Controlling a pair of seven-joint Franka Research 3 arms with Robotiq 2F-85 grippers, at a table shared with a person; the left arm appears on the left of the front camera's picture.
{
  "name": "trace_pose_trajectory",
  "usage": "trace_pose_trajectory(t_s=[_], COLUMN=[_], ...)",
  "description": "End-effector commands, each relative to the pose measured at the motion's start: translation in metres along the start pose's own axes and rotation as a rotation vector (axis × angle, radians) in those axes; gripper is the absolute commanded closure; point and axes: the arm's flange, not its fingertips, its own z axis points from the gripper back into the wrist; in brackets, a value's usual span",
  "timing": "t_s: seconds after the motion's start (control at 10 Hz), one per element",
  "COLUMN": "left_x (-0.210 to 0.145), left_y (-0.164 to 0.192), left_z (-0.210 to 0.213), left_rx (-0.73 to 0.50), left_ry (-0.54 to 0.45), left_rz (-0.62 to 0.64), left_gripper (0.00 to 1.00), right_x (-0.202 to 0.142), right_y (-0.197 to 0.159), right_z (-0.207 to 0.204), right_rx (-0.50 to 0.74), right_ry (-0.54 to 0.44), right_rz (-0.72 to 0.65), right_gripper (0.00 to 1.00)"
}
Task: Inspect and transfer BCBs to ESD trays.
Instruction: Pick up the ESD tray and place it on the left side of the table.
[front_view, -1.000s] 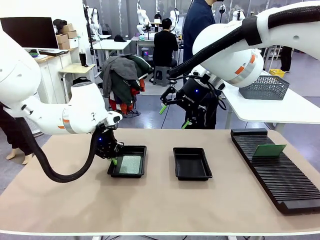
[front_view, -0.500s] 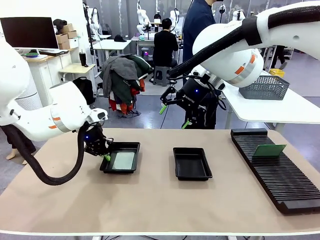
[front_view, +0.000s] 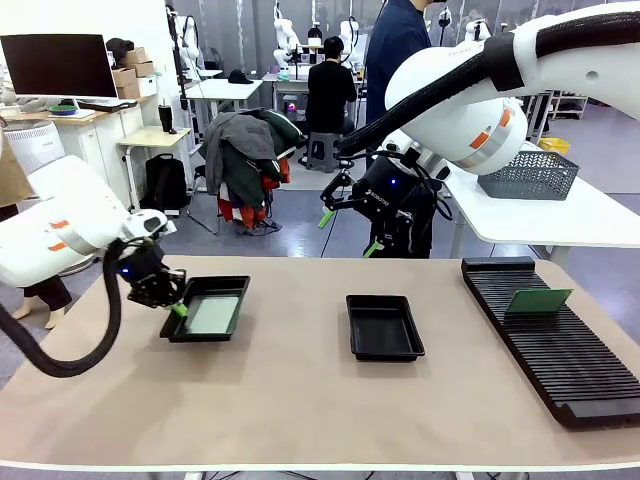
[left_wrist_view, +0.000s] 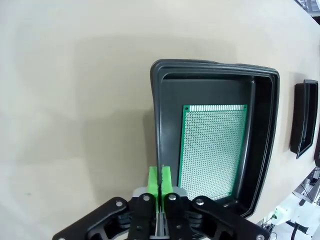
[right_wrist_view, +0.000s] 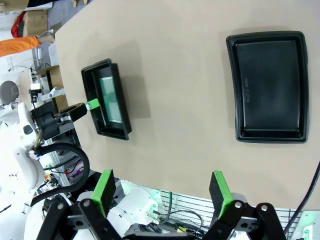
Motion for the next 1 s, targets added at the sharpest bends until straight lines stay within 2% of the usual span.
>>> trace_pose_trajectory(t_s=[0.0, 0.6, 0.9], left_x=[-0.011, -0.038, -0.053], left_y=[0.025, 0.095, 0.106], left_z=[0.018, 0.054, 0.050], left_rx=[-0.004, 0.073, 0.113], left_ry=[0.002, 0.000, -0.019], left_rz=[-0.006, -0.012, 0.025], left_gripper=[0.97, 0.97, 0.97], right_x=[0.000, 0.000, 0.000], right_y=[0.001, 0.001, 0.001], right_z=[0.000, 0.000, 0.000], right_rx=[-0.003, -0.003, -0.003], right_ry=[0.005, 0.005, 0.005], right_rz=[-0.011, -0.011, -0.011], right_gripper=[0.00, 0.00, 0.00])
